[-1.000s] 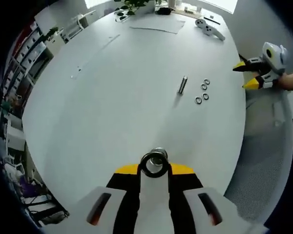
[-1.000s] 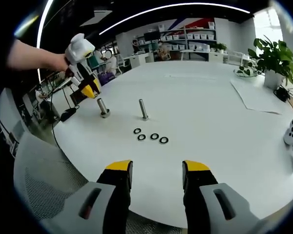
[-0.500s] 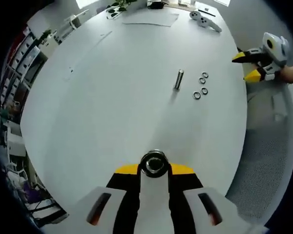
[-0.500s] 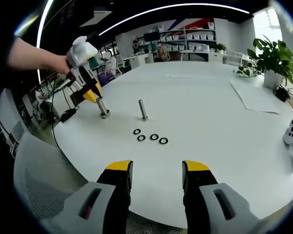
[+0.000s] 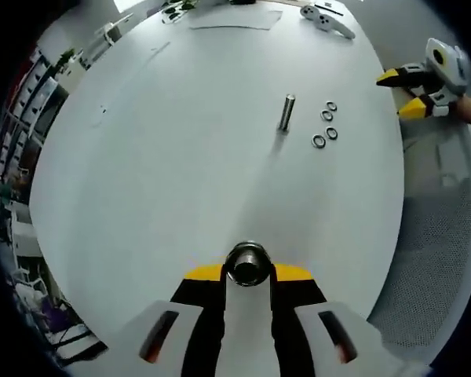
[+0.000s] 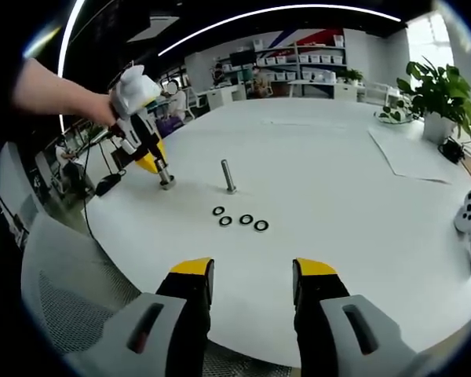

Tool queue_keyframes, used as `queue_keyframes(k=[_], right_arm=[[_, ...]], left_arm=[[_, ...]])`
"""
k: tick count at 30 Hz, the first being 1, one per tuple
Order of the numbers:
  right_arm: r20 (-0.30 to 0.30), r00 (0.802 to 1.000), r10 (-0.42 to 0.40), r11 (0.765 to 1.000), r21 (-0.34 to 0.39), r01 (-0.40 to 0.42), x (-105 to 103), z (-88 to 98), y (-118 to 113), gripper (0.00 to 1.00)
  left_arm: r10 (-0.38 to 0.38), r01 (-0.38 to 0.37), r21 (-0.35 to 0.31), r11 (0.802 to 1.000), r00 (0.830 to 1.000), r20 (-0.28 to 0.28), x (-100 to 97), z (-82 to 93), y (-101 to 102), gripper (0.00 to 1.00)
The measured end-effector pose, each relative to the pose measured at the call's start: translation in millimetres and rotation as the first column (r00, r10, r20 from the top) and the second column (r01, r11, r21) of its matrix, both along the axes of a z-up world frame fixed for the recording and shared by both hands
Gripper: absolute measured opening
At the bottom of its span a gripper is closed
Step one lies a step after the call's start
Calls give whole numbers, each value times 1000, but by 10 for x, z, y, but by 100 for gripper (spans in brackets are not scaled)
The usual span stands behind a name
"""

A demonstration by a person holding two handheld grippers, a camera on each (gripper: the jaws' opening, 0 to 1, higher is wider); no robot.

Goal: Place the washer onto the threaded stud by aligning its center hole with the stud, sliding it down to the base, and recovering from edge contact or off-axis alignment until the washer reaches the visible bottom stop.

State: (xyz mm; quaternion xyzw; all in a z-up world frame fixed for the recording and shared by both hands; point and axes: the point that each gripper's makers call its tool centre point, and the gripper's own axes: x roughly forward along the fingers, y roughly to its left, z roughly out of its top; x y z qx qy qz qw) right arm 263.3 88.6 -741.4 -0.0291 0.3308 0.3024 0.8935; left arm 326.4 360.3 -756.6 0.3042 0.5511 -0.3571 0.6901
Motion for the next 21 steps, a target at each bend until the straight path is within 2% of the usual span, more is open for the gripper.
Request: queue_keyframes(k=[13,21], right_arm=[[-1,1000,-12,1000,-7,12,4,-2,-20,42],[-1,1000,-11,1000,-16,11,4,-5,-26,42]], left_arm=[[10,-10,7,1000,1000,-3,24,-150,19,19],[-1,1,8,1000,1000,-4,4,-178,13,19]])
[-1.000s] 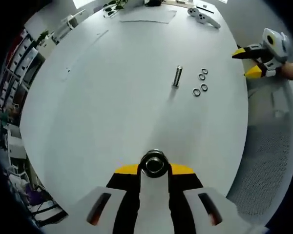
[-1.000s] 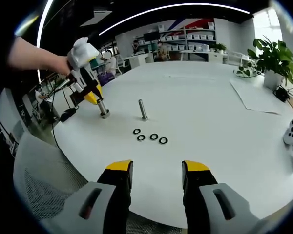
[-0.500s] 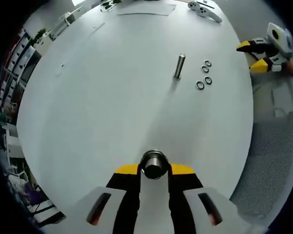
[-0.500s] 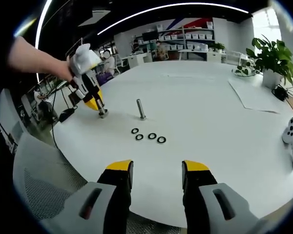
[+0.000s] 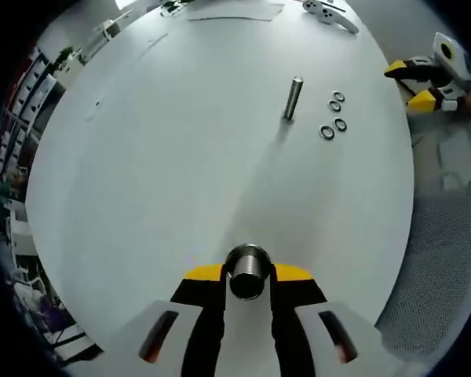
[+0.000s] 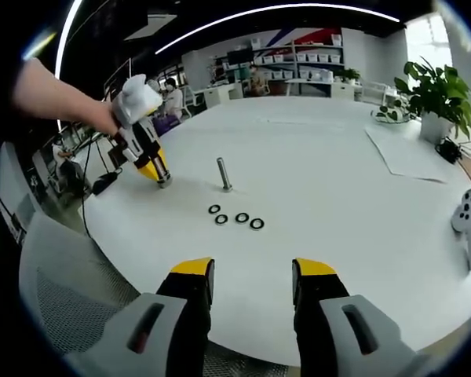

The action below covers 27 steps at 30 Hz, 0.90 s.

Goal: Place the washer onto the threaded stud by aligning its center hole with the stud, sliding it down to the base, and recovering from edge contact or off-axis alignment until the washer reaches the visible bottom stop.

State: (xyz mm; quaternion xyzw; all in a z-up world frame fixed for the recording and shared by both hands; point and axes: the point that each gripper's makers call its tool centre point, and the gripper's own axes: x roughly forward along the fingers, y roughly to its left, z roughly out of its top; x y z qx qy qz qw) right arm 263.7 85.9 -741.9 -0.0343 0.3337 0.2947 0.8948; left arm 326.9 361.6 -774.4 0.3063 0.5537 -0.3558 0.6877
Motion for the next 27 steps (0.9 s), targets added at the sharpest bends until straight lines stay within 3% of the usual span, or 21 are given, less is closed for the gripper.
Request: queue_keyframes(k=[10,15,22,26,27], right_arm=[[-2,1000,-4,1000,1,4,3,-4,-7,42],[-2,1000,2,1000,-2,-2,-1,-11,-2,42],[-4,1000,8,1000,-3,-8,-7,-12,7,42],[-6,1000,14,1000,0,-14,-15,-11,19,42],[-4,1000,18,1000,1,-18,-14,-12,25,42]], left_arm=[[5,-5,0,1000,1000,2,-4,-68,7,19],[88,-88,-31,996,996,-13,-4,-61,7,20],[71,-70,-42,997,997,17,5,-59,4,21],[150,-142,-146,979,988,44,29,39,-93,24],[146,-138,-137,981,988,51,28,49,-69,25]])
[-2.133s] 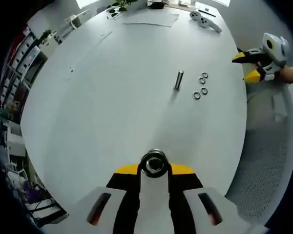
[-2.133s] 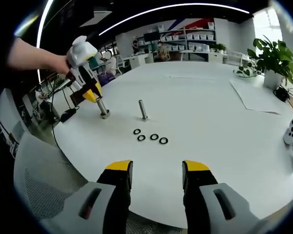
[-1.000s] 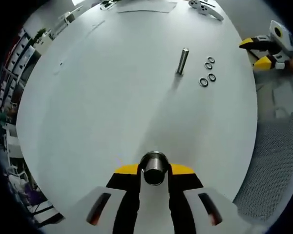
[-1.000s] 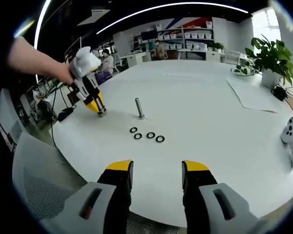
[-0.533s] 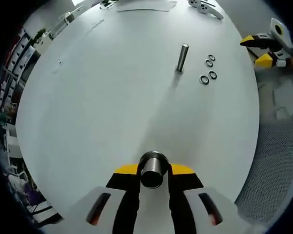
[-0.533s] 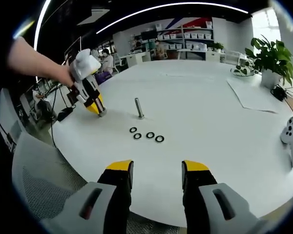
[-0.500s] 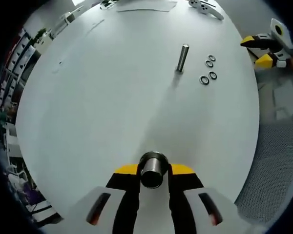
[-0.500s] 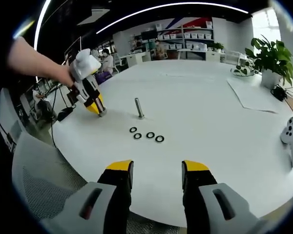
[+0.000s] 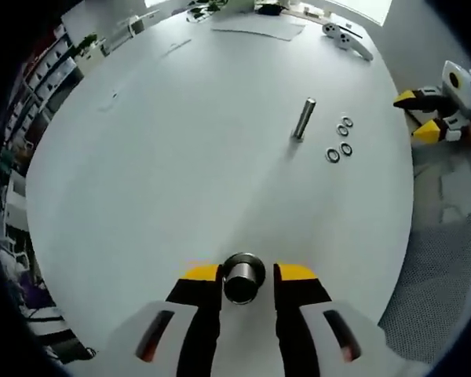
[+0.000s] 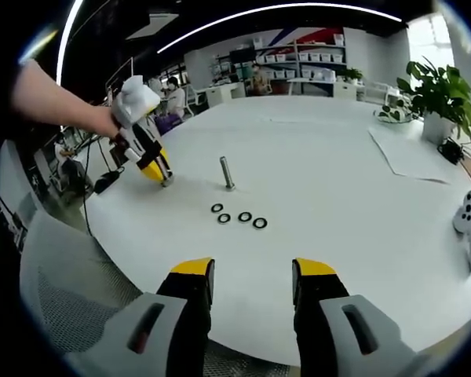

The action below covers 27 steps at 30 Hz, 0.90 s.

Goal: Place the washer onto the threaded stud by aligning its center hole with the stud, sliding it down to the base, and recovering from edge contact or off-axis alignment until the washer reaches the visible bottom stop.

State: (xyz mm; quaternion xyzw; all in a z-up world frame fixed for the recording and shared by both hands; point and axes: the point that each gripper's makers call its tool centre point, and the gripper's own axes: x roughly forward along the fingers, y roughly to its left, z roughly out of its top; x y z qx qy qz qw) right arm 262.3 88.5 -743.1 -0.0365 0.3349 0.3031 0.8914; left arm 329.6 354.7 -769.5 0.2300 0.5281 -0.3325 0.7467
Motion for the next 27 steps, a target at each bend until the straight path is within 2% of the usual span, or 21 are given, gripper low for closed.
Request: queue_keyframes(k=[2,7,9,10,15,20,24,27], right_arm=[[1,1000,4,1000,1,-4,-3,5,7,42],[-1,1000,13,1000,2,-13,-16,4,25,42],[-2,1000,19,1000,1,-19,-20,-1,32,42],[-3,1000,21,1000,0,-21,-22,-1,35,42],[-5,1000,29,1000,-1,-29,-34,-4,47,42],[-9,999,39,999,-3,-39,-47,-12,63,42],[-11,999,43,999,-4,-43,-51,-15,69,42],[-14,999,49,999,-5,-49,-57,-23,76,42]], left_arm=[[-6,5,19,1000,1000,23,3,5,41,26],[20,-20,4,1000,998,60,-76,84,64,26],[40,-39,-9,999,996,74,-85,110,78,26],[72,-69,-43,997,995,70,-100,127,54,27],[119,-110,-78,991,986,117,-112,206,72,28],[161,-145,-113,983,976,149,-221,288,79,29],[201,-177,-139,974,962,183,-318,341,130,29],[274,-236,-200,951,943,191,-415,406,124,29]])
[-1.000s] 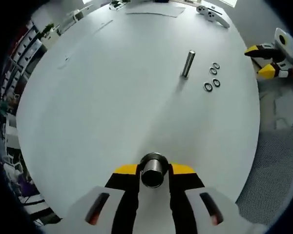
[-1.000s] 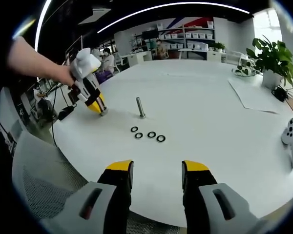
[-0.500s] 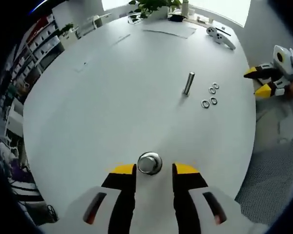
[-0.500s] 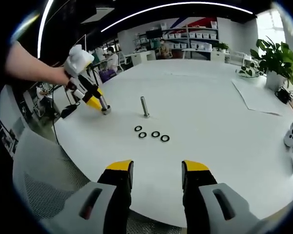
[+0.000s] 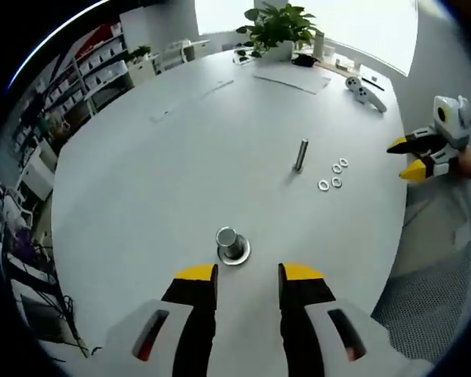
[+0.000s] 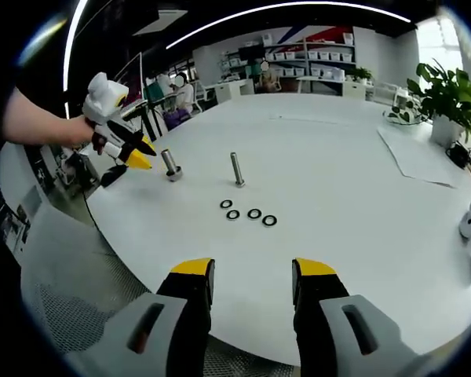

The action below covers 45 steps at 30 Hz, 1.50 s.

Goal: Place the washer onto the threaded stud by aligning its center hole with the stud, sliding it down to the base, and recovering from edge contact or off-axis alignment until the washer reaches the visible bottom stop.

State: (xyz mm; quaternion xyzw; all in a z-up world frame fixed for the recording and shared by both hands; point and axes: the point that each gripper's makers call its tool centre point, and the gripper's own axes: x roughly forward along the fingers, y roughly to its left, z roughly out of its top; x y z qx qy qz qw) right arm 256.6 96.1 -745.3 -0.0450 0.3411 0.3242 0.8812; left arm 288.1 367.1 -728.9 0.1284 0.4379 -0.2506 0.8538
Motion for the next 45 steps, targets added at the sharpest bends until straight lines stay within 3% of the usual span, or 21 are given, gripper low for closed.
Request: queue_keyframes(k=[6,8,19,22,27,39,45], right_arm=[[-4,1000,8,1000,2,-8,-11,-2,13,42],[-8,1000,7,1000,5,-7,-14,-2,13,42],[-19,1000,14,1000,3,-14,-28,-19,23,42],[-22,1000,16,1000,0,-16,-33,-24,25,42],[-26,1000,14,1000,0,-14,-29,-38,18,42],[-31,999,23,1000,-8,-23,-48,-47,25,42],[-32,999,26,1000,-7,-26,-46,-54,28,42]], left_arm=[[27,-27,-17,999,999,17,-190,17,7,29],[65,-63,-55,996,997,35,-239,62,-12,29],[173,-160,-147,976,982,82,-453,215,-13,30],[226,-207,-185,961,970,85,-514,251,14,30],[235,-215,-187,959,967,93,-616,265,36,30],[309,-274,-246,930,943,119,-776,320,55,31],[326,-291,-244,925,938,117,-880,269,74,32]])
